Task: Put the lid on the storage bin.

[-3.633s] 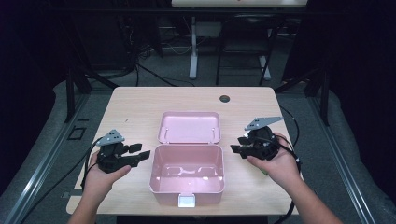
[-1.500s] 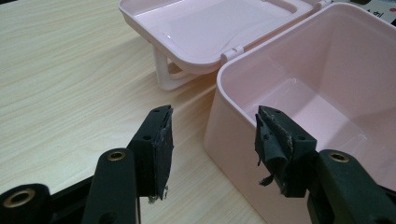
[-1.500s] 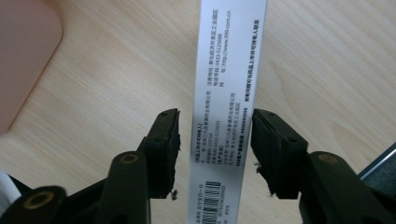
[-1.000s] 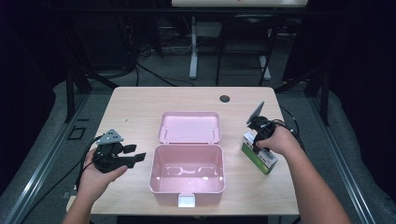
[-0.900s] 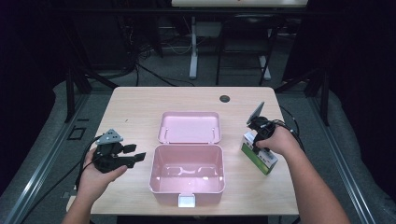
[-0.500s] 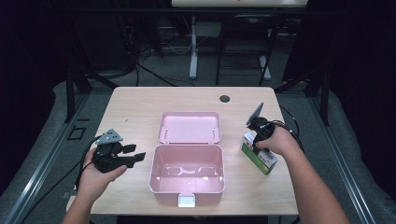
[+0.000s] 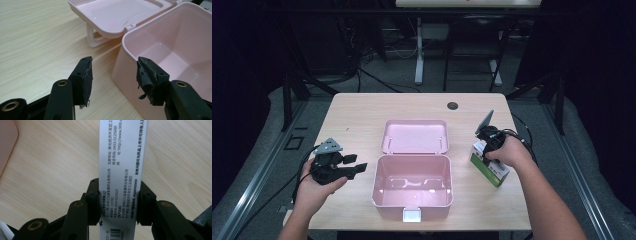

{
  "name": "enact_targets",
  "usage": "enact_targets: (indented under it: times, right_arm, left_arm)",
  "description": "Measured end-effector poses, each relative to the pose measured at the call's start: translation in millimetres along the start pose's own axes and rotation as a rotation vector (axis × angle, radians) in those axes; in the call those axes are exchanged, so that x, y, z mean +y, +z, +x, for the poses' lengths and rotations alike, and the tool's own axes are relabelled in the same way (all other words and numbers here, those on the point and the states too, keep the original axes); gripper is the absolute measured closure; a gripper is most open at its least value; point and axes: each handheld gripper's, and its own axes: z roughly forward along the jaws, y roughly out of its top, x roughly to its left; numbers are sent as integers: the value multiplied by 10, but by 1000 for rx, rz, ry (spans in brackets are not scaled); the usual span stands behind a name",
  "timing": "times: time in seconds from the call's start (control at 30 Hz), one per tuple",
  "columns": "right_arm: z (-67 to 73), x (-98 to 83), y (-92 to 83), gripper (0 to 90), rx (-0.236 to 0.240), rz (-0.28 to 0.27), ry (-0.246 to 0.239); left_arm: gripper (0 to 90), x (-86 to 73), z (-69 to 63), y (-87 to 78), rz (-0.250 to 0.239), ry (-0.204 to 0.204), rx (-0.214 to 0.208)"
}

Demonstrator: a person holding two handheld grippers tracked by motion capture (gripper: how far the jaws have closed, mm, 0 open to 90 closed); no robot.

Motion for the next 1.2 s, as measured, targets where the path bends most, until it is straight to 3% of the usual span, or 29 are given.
enact_targets:
  times: [0.4, 0.7, 1.2]
  right_arm:
    - [13, -38, -46, 616, 3, -5, -22]
    - [108, -61, -278, 616, -23, 14, -80]
    - [245, -145, -734, 616, -32, -18, -137]
  left_arm:
    - [466, -3, 9, 3, 5, -5, 2]
    - [466, -4, 17, -9, 3, -4, 0]
    - [466, -6, 22, -18, -4, -8, 3]
